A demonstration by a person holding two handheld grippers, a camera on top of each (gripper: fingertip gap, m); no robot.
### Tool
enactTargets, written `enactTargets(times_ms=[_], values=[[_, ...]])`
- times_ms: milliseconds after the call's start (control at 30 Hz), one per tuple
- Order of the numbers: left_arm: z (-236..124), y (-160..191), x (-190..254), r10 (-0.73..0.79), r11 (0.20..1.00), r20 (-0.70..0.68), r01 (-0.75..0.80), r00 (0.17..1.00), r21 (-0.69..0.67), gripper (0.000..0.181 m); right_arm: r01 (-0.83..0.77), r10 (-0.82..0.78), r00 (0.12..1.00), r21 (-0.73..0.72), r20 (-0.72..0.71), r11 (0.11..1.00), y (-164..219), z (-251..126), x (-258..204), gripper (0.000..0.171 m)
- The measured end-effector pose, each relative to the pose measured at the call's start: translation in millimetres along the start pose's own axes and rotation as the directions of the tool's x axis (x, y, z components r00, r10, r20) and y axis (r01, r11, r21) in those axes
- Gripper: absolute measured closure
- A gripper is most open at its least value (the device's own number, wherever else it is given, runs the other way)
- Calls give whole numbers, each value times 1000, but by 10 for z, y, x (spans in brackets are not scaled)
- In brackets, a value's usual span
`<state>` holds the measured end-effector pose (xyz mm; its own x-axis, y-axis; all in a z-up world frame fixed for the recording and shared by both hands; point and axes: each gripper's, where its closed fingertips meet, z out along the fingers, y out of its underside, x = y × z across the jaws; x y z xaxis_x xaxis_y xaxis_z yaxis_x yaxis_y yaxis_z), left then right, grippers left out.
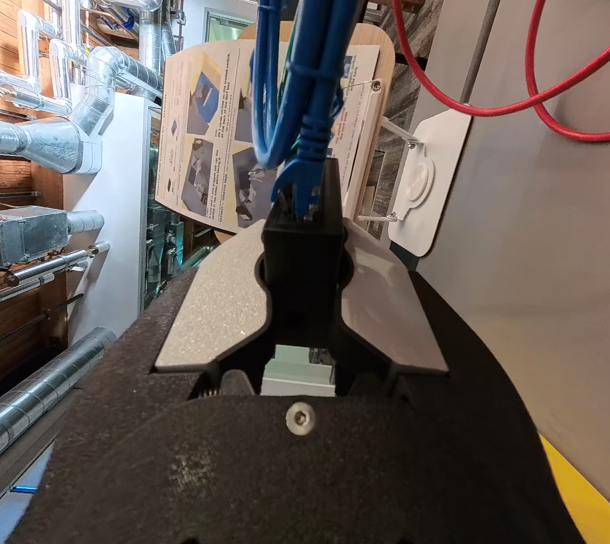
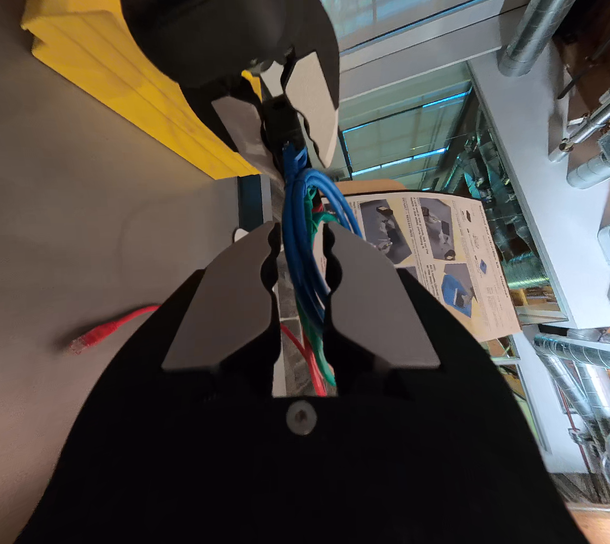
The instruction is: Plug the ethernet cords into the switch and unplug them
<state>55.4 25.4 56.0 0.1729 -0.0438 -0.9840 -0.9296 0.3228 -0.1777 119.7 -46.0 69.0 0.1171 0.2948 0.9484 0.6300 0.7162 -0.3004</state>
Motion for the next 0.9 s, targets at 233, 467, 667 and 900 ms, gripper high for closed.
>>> enactTargets(times_ms=[233,467,667,900], values=[[-18,-51,53,0,1000,-31,-1,1000,-2,146,30,-37,998,119,54,992,-275,-47,-131,146],[-64,-212,162,33,999,-65,-31,997,28,146,64,-79,991,134,110,989,-296,-55,-246,143],[-70,-297,280,69,997,-90,-66,994,38,146,104,-110,986,56,129,993,-195,10,-303,142],[-87,-385,374,87,995,-109,-82,990,54,146,175,-178,975,35,135,984,-158,21,-355,144]])
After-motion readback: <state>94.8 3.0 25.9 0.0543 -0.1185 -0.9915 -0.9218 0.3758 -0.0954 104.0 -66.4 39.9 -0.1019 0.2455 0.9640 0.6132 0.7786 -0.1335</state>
